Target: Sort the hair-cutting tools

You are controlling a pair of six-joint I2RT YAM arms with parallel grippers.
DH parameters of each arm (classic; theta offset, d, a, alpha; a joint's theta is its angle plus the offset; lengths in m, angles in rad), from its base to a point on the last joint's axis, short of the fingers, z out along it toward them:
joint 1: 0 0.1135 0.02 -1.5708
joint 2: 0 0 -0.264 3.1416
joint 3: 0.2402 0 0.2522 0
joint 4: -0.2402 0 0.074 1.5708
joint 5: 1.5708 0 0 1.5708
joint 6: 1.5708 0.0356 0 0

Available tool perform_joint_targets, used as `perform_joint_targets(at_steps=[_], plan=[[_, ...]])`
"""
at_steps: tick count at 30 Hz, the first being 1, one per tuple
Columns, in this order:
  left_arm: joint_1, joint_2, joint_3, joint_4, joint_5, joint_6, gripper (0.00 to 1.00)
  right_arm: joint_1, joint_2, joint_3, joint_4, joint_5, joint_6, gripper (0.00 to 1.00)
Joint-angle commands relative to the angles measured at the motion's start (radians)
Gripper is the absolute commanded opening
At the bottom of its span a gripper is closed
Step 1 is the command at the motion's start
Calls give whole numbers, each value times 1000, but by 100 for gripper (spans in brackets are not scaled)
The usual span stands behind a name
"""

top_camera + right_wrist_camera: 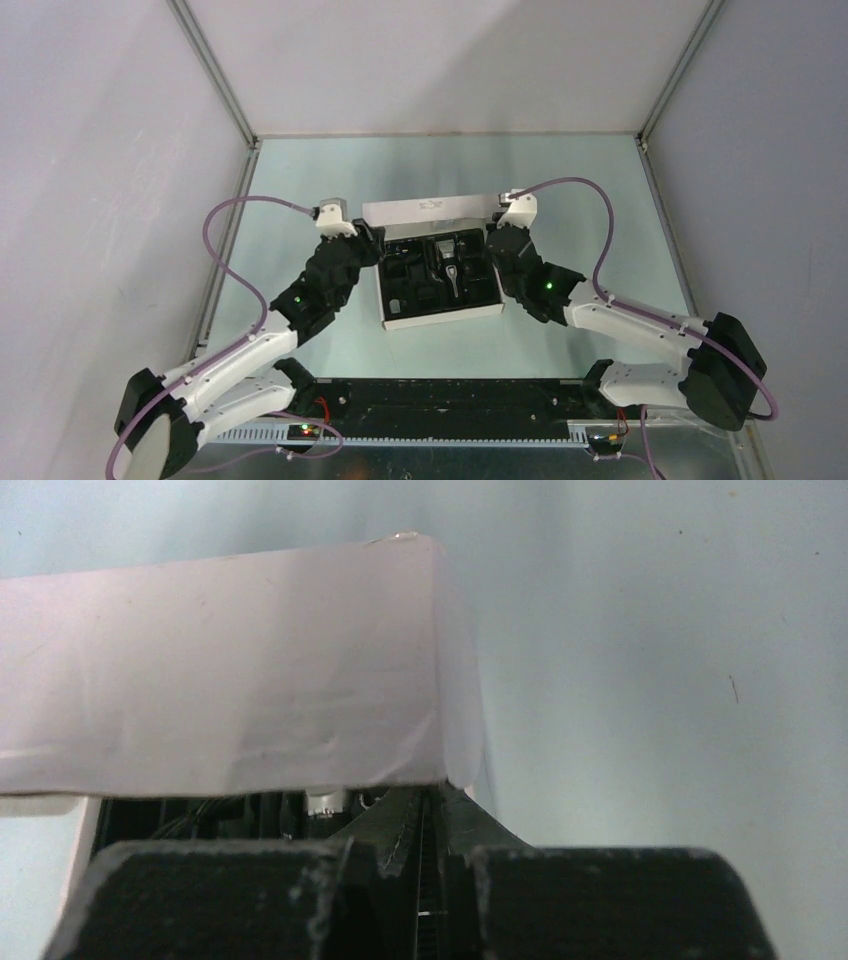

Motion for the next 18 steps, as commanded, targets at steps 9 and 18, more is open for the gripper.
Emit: perform_joint_targets(at_steps=[9,18], plan=[[-56,-111,-67,-36,24,-138,55,42,-69,-38,-85,16,80,10],[-73,-89,-5,-63,44,-164,55,42,-97,-37,-70,8,66,13]])
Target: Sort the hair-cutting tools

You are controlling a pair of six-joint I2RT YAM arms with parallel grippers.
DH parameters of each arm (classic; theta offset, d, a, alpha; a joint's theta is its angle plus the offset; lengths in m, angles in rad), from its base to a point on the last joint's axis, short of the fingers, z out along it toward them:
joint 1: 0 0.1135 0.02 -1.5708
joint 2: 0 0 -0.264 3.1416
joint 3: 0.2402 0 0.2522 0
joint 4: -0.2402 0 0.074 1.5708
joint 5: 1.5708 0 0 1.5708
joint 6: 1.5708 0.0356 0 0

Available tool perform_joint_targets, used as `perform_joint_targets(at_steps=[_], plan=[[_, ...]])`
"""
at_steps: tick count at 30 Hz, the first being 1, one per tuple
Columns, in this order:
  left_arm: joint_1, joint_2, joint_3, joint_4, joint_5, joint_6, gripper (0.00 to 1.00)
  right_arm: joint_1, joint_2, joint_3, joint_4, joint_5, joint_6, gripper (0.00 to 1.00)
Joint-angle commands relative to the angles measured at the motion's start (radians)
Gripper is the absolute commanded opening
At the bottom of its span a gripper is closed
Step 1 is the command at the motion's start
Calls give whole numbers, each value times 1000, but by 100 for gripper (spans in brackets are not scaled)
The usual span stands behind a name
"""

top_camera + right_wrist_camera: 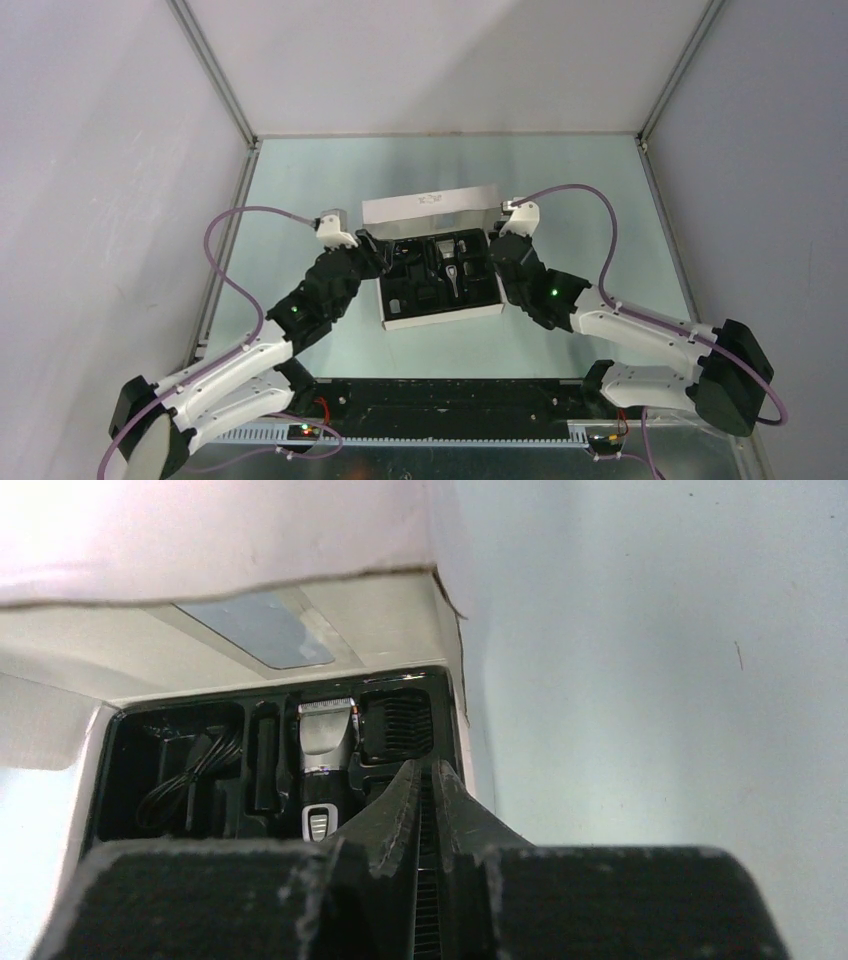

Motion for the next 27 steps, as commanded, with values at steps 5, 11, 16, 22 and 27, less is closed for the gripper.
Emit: perform_joint_targets(at_steps=[5,11,16,22,27], plan=[[-15,-115,97,-186,35,-25,70,3,-162,1,-92,-32,17,27],[11,-283,151,-516,-75,-62,79,-146,-335,1,-252,-224,-15,46],[271,-273,80,-479,91,-118,80,-409,-293,1,-225,-510,-32,50],[431,-80,51,-285,252,-157,80,-525,-103,1,-37,-612,-19,50],[433,104,103,-200,294,-145,79,-528,33,1,107,-630,-17,49]])
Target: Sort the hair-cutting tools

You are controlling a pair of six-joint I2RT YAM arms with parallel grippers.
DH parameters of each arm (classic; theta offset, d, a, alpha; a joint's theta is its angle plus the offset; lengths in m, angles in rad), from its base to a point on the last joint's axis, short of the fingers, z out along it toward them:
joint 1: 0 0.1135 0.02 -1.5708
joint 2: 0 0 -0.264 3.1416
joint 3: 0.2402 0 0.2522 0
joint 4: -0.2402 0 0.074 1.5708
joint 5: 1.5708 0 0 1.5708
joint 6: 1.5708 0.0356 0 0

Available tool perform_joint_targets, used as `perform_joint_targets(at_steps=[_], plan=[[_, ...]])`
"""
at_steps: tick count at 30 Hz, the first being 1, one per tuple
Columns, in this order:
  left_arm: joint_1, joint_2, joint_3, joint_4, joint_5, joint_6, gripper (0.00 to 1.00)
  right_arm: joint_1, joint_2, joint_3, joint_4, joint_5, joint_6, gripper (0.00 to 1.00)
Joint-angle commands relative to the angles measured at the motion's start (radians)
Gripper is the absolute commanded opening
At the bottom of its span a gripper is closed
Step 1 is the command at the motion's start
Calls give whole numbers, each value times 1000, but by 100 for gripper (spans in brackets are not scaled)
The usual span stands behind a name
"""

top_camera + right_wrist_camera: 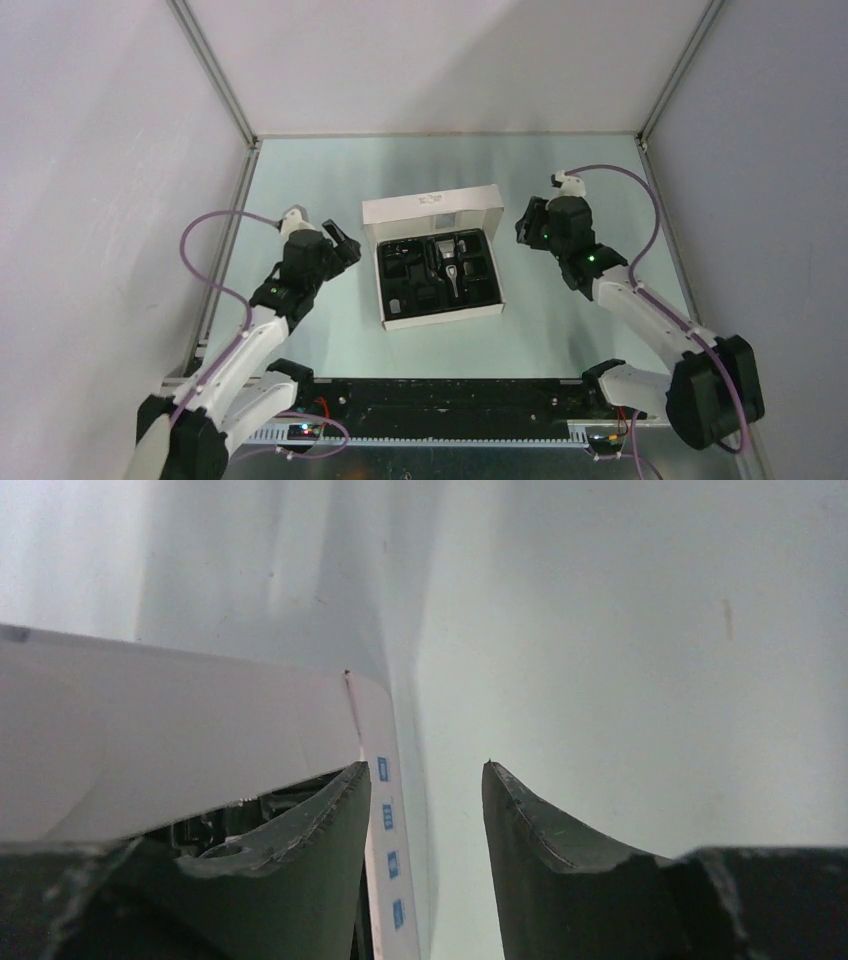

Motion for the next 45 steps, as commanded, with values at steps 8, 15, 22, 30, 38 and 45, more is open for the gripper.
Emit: perform_joint_targets(at_steps=[8,15,22,30,38,45], plan=[[6,213,60,201,121,-20,80,-4,203,19,297,-120,-4,49],[3,204,33,220,130,-37,80,3,237,22,313,-167,4,49],[-19,199,14,212,120,-44,80,16,235,22,291,-213,16,47],[-24,171,-24,205,106,-49,80,61,219,22,264,-200,28,47],[-25,143,-57,175,93,-51,80,66,213,-9,229,-105,30,47],[-25,36,-100,137,71,-50,80,33,89,-82,190,-76,4,47]])
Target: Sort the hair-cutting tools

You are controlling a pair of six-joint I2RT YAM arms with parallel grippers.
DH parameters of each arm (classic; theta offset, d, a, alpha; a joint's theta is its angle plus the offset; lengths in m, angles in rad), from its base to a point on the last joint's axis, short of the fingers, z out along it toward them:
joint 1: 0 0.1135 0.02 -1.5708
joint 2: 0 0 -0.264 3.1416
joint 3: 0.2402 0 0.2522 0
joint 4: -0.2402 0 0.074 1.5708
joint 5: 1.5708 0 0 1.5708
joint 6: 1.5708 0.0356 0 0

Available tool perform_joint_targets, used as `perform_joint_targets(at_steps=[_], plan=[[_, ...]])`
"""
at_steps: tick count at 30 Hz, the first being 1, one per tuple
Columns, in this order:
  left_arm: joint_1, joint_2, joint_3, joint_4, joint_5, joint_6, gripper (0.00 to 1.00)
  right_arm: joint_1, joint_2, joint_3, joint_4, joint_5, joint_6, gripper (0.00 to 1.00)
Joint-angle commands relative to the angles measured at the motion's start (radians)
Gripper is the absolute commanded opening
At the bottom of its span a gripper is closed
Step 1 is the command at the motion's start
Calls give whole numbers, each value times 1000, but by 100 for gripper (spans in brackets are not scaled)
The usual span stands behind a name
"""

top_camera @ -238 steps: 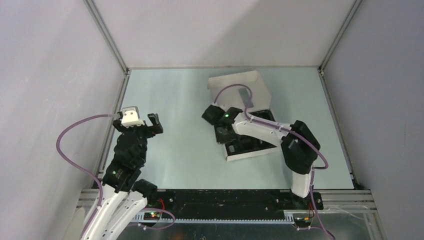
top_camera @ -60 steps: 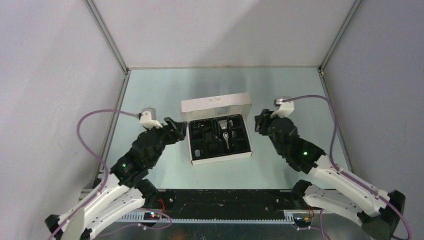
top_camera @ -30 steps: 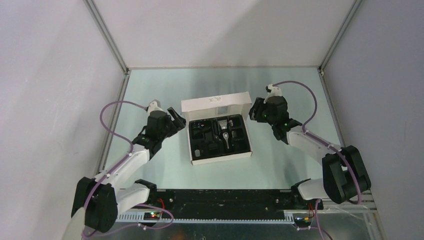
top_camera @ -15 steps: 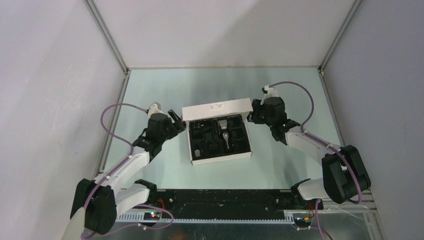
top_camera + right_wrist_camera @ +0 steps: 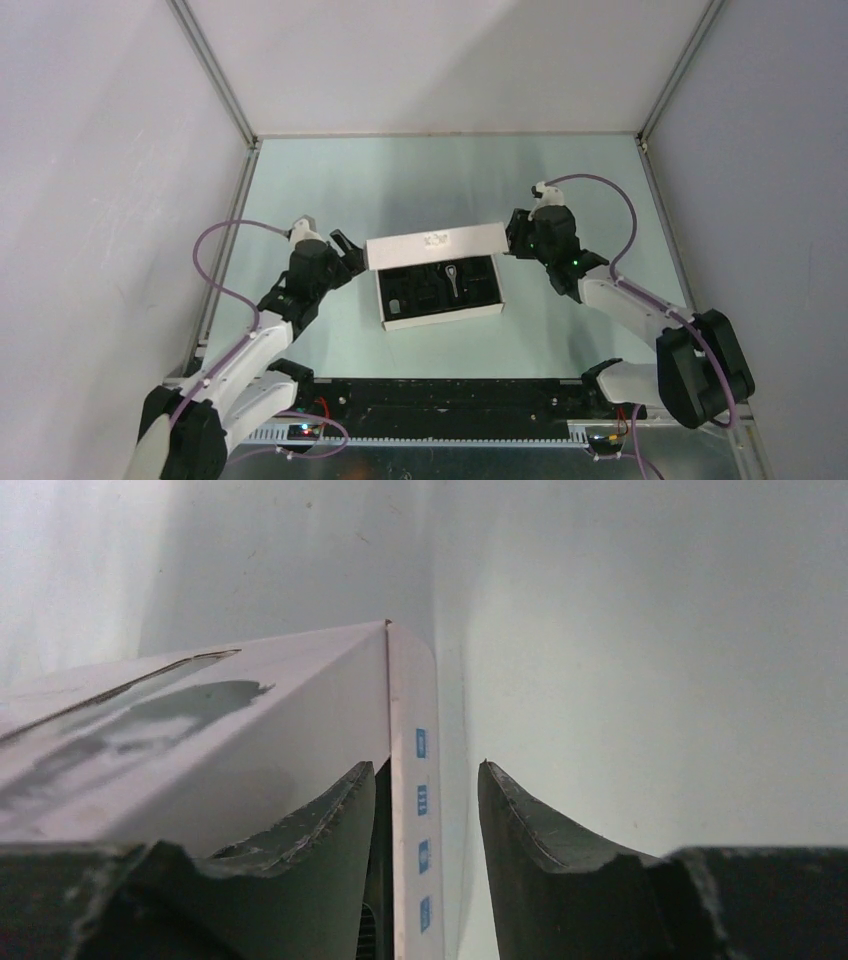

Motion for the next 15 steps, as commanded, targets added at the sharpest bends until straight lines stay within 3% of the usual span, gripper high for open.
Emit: perform_joint_targets(at_steps=[1,4,9,12,15], plan=[[-5,-51,6,-38,-17,-11,80,-16,-85,-17,-21,39,-11,47],[-5,-113,47,-191,-19,15,81,-31,-158,-18,-120,58,-18,48],[-5,-369,157,-409,-88,69,87,-46,-419,38,-317,66,-46,51],[-6,-351,281,-476,-34,78,96,-43,-419,121,-429,-11,-28,53],[-6,-264,324,-492,73,43,99,-41,-354,199,-517,-120,45,54]])
